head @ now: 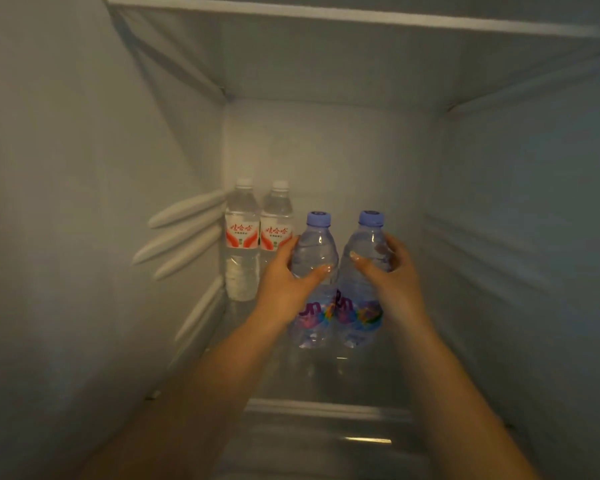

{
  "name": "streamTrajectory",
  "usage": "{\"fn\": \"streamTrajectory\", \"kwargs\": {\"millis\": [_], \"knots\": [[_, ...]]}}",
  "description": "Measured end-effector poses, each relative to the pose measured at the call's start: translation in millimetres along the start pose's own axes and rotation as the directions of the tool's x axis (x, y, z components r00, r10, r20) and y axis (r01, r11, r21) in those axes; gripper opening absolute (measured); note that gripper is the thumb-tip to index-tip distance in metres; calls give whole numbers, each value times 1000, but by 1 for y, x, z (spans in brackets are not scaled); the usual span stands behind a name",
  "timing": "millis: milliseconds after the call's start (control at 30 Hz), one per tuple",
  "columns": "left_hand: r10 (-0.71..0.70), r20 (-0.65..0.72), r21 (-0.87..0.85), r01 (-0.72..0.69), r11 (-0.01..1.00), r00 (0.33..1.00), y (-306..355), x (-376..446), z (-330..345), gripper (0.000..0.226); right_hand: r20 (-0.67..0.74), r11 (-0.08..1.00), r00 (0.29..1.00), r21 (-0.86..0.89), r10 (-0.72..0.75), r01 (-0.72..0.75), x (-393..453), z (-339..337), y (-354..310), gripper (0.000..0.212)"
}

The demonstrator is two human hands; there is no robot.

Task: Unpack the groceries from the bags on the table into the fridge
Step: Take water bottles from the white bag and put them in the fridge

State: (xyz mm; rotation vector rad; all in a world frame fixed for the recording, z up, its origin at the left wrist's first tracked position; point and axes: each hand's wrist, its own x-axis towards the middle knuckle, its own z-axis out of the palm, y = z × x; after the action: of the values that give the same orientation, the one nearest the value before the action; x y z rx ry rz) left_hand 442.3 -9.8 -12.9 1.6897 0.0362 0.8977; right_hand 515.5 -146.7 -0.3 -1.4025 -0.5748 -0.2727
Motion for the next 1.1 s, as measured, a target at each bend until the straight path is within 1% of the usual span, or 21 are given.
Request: {"fn": "streamTrajectory", "kwargs": {"millis": [133, 200, 267, 333, 367, 433, 467, 567, 633, 667, 767, 800, 900, 933, 967, 1000, 1033, 1067, 1100], "knots": [[42, -10, -12, -42, 999, 999, -8, 3, 3, 52, 32, 999, 999, -40, -27, 28, -1, -4, 7, 46], [71, 11, 24, -71, 997, 997, -8, 0, 3, 50, 51, 997, 997, -57, -49, 52, -2, -6, 6, 44], [123, 33, 121, -126, 985, 992, -9, -4, 6, 55, 92, 989, 992, -113, -83, 93, -3, -7, 5, 35], [177, 56, 244, -185, 952, 983, -15, -5, 9, 72, 152, 978, 983, -164, -104, 129, -7, -8, 5, 32], [179, 72, 294, -193, 936, 981, -18, -4, 9, 78, 185, 976, 978, -175, -97, 130, -10, -10, 7, 39], [157, 87, 357, -178, 917, 984, -21, -3, 9, 83, 249, 969, 967, -219, -58, 115, -13, -15, 9, 73], [151, 96, 375, -176, 910, 984, -20, -4, 8, 84, 274, 963, 962, -253, -22, 94, -14, -16, 8, 87], [159, 181, 424, -223, 878, 971, -17, -10, 0, 90, 326, 951, 943, -306, 62, 44, -16, -23, 10, 104], [146, 269, 472, -262, 841, 952, -15, -14, -9, 102, 354, 928, 931, -369, 88, 53, -18, -27, 16, 110], [145, 307, 513, -292, 807, 941, -15, -17, -14, 109, 372, 917, 922, -394, 103, 56, -19, -27, 17, 111], [197, 379, 651, -412, 637, 904, -23, -24, -24, 127, 377, 893, 920, -444, 110, 75, -18, -28, 24, 111], [211, 394, 671, -436, 600, 895, -27, -27, -25, 132, 377, 887, 922, -451, 91, 97, -18, -27, 26, 110], [235, 407, 684, -465, 562, 883, -38, -32, -26, 134, 364, 889, 931, -438, 39, 134, -16, -26, 35, 106], [237, 411, 694, -471, 545, 880, -39, -31, -25, 134, 367, 895, 929, -427, 43, 127, -15, -25, 35, 103], [235, 413, 702, -472, 533, 880, -40, -28, -25, 133, 365, 903, 929, -416, 53, 111, -14, -24, 37, 97], [232, 411, 708, -469, 528, 881, -41, -25, -24, 133, 376, 901, 926, -408, 17, 150, -12, -23, 40, 84], [225, 410, 720, -465, 515, 884, -42, -21, -22, 132, 357, 878, 934, -449, 5, 167, -9, -23, 42, 66], [217, 408, 742, -461, 487, 887, -41, -18, -20, 131, 349, 856, 937, -482, -8, 187, -7, -20, 41, 54], [205, 404, 775, -452, 442, 892, -42, -16, -17, 129, 335, 879, 942, -455, 22, 141, -4, -19, 44, 59]]}}
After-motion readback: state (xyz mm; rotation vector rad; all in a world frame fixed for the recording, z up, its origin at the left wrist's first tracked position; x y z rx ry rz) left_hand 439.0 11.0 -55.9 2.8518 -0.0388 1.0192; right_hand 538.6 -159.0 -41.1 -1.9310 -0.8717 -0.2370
